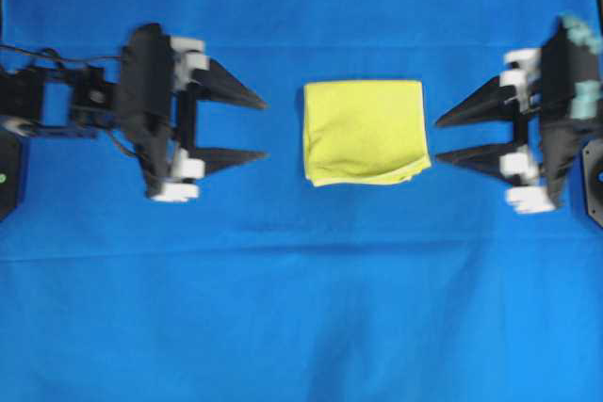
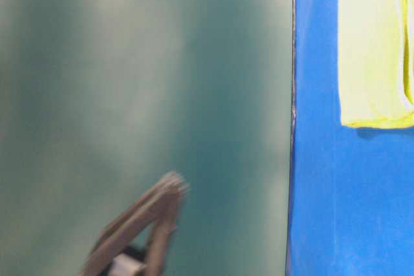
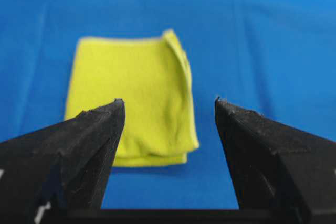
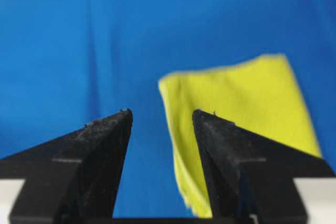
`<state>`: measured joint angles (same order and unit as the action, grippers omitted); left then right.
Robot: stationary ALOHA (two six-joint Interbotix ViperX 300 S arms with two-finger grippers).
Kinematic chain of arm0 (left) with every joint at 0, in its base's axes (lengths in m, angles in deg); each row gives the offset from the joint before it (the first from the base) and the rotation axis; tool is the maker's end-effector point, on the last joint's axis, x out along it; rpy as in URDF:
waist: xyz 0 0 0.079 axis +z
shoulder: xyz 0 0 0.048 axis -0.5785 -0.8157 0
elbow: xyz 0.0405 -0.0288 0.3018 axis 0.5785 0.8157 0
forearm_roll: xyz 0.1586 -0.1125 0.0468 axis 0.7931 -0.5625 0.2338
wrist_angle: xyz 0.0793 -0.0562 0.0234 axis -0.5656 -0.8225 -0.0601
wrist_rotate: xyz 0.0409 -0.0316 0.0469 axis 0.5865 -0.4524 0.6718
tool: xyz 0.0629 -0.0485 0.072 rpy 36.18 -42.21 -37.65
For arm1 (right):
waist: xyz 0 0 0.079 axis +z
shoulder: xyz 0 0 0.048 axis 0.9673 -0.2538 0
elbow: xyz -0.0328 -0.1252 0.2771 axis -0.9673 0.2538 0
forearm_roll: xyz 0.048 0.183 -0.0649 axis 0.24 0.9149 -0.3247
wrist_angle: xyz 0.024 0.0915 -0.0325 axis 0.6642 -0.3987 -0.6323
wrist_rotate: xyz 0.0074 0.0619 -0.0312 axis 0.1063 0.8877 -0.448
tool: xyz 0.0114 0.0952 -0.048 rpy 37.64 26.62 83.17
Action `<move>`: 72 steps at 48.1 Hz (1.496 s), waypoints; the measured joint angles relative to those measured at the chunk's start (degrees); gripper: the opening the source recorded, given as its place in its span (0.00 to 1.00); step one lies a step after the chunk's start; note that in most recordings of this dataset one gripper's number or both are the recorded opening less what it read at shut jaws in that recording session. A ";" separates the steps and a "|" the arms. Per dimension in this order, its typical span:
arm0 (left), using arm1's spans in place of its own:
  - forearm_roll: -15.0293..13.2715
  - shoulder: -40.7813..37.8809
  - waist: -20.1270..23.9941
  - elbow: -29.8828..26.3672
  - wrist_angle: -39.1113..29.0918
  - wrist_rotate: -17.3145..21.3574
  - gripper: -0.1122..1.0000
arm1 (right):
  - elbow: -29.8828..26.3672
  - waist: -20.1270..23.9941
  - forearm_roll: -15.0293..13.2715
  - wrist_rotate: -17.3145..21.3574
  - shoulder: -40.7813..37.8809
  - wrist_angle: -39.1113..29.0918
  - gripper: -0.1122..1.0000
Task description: Fold a vertical towel.
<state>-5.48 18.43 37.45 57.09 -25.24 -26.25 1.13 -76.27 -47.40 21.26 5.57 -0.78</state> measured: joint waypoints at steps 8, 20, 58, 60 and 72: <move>0.00 8.88 0.00 2.55 -1.14 0.00 0.69 | -0.18 -0.26 -2.20 -0.09 9.67 -4.04 0.60; 0.00 22.50 -0.09 8.17 -2.72 -0.53 0.69 | -1.23 -0.44 -5.54 -0.09 18.98 -10.81 0.60; 0.00 59.41 -0.09 29.53 -12.83 -6.33 0.69 | 12.13 -0.44 -5.63 0.18 36.39 -9.05 0.60; 0.00 59.77 -0.09 29.62 -13.36 -6.33 0.69 | 12.30 -0.44 -5.45 0.18 36.30 -9.05 0.60; 0.00 60.03 -0.09 29.62 -14.15 -6.33 0.68 | 12.66 -0.44 -5.27 0.18 36.39 -9.05 0.60</move>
<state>-5.48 78.46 37.37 86.71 -39.39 -32.58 13.78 -76.71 -52.68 21.44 41.96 -9.84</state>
